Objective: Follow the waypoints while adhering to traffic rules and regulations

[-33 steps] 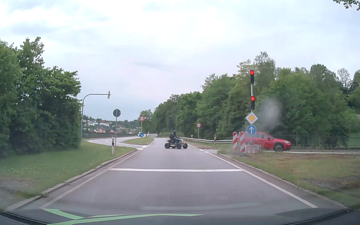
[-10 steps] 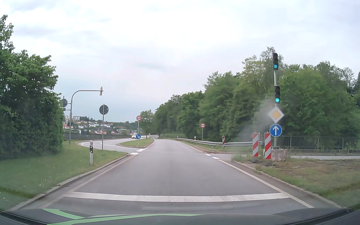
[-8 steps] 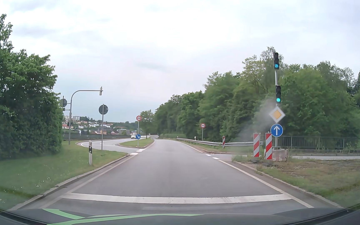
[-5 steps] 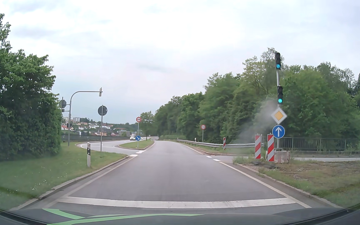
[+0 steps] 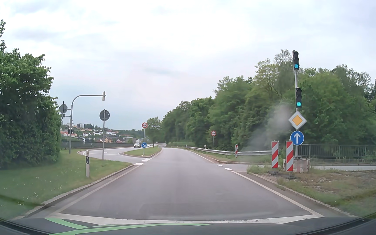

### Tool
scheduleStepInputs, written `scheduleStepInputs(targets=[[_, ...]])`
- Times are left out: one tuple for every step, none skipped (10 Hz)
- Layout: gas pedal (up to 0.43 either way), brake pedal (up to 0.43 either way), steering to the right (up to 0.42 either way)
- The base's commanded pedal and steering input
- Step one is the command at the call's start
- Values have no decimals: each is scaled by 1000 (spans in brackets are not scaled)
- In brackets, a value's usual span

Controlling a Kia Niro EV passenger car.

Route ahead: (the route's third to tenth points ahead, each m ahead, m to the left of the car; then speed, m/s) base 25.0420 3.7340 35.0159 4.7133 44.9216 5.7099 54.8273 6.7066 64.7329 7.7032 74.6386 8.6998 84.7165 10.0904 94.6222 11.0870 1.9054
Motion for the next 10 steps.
scheduleStepInputs(targets=[[287, 0, -25], [311, 0, -25], [311, 0, -25], [319, 0, -24], [319, 0, -24], [319, 0, -24], [319, 0, -24], [319, 0, -24], [319, 0, -24], [319, 0, -24]])
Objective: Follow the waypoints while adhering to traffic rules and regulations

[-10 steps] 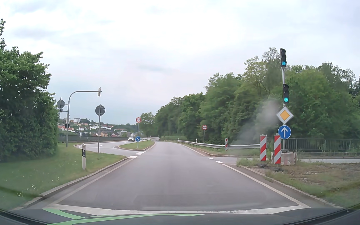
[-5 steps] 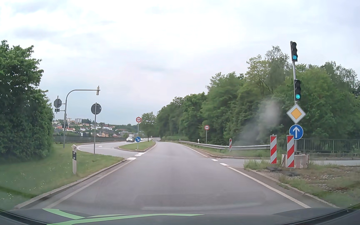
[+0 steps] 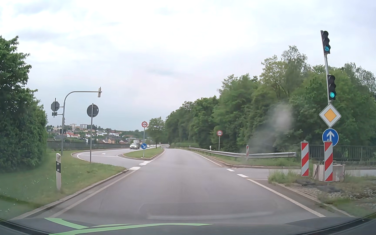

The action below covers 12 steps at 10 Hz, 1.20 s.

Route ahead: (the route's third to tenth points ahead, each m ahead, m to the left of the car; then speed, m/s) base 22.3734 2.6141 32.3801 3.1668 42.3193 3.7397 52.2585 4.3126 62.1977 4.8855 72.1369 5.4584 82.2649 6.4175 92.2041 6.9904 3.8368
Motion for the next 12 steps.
scheduleStepInputs(targets=[[331, 0, -24], [331, 0, -24], [331, 0, -22], [331, 0, -21], [331, 0, -20], [331, 0, -17], [331, 0, -15], [331, 0, -12], [331, 0, -9], [331, 0, -7], [331, 0, -6], [331, 0, -6]])
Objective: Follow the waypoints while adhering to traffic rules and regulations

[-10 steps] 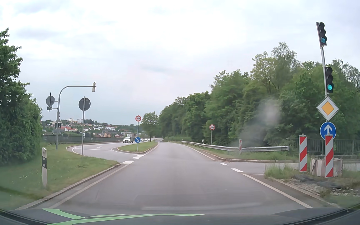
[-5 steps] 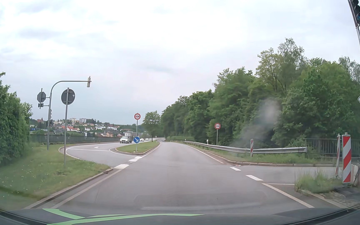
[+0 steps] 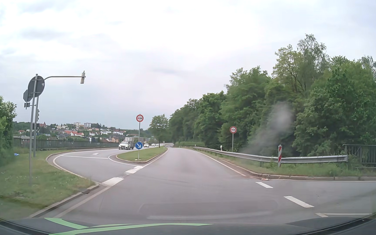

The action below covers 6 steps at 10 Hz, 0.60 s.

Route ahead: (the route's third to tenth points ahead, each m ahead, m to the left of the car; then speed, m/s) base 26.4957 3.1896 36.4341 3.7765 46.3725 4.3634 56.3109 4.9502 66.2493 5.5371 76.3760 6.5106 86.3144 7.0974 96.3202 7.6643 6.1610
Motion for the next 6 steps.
scheduleStepInputs(targets=[[331, 0, -6], [331, 0, -6], [331, 0, -6], [331, 0, -6], [331, 0, -6], [331, 0, -6]])
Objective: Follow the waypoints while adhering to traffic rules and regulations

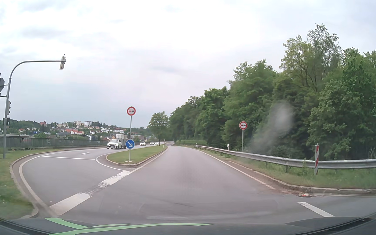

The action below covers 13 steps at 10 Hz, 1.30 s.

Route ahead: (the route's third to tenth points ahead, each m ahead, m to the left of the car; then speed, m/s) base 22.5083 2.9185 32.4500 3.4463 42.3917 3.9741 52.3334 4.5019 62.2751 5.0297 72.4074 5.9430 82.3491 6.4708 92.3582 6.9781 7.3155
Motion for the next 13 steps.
scheduleStepInputs(targets=[[331, 0, -5], [331, 0, -5], [331, 0, -6], [331, 0, -6], [331, 0, -10], [331, 0, -10], [331, 0, -10], [331, 0, -10], [331, 0, -10], [331, 0, -10], [331, 0, -11], [331, 0, -11], [331, 0, -11]])
